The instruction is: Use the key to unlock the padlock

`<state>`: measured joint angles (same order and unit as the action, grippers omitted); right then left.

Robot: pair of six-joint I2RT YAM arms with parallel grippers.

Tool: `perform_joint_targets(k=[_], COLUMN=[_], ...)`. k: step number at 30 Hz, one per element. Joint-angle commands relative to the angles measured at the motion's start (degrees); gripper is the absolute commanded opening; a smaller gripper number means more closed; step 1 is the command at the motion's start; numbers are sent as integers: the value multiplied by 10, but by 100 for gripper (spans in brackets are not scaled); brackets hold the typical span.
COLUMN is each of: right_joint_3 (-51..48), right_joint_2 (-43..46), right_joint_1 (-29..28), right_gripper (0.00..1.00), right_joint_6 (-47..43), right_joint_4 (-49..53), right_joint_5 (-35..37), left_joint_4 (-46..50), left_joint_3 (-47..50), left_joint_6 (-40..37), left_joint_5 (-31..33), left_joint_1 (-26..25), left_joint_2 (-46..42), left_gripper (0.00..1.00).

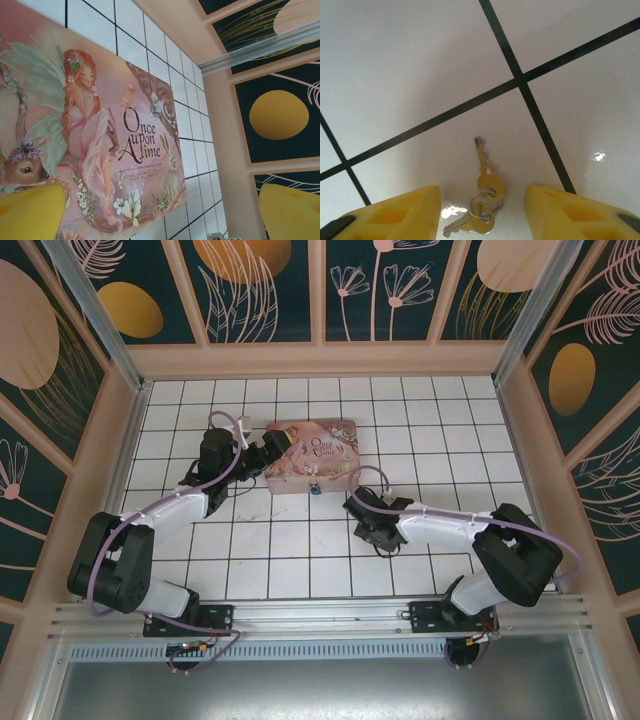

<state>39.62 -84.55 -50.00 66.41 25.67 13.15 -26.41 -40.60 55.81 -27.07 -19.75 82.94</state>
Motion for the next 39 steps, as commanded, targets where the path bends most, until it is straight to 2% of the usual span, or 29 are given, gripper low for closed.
perform_joint_targets(k=[1,4,12,17,23,28,32,39], right_joint_3=[-6,-1,-28,-61,-105,-118,-110,-66], right_joint_2=[-41,-58,-56,-1,129,207,238,229], right_joint_1=[-4,-4,-4,-5,-2,24,70,155], right_gripper=[45,38,0,0,0,0,0,0], right_joint_6=[-3,-12,-32,-59,-117,-169,-213,-319], right_joint_4=[-16,-19,-68,-101,-161,-196,-242,-340], right_joint_5=[-10,-13,-24,-22,-25,-62,-128,-312], left_joint_4=[-19,-19,1,14,15,-1,-15,-58], left_joint_3=[9,11,11,16,23,24,23,-5], left_joint_6=[-5,-4,-11,-13,-7,9,22,62], left_joint_5=[-11,-9,-5,-8,-8,-15,-19,-17], left_joint_1=[-3,-3,-3,-3,-3,-3,-4,-45], left_joint_2=[-1,0,-2,-11,-27,-35,-43,-35], left_gripper=[99,99,99,99,99,99,98,98])
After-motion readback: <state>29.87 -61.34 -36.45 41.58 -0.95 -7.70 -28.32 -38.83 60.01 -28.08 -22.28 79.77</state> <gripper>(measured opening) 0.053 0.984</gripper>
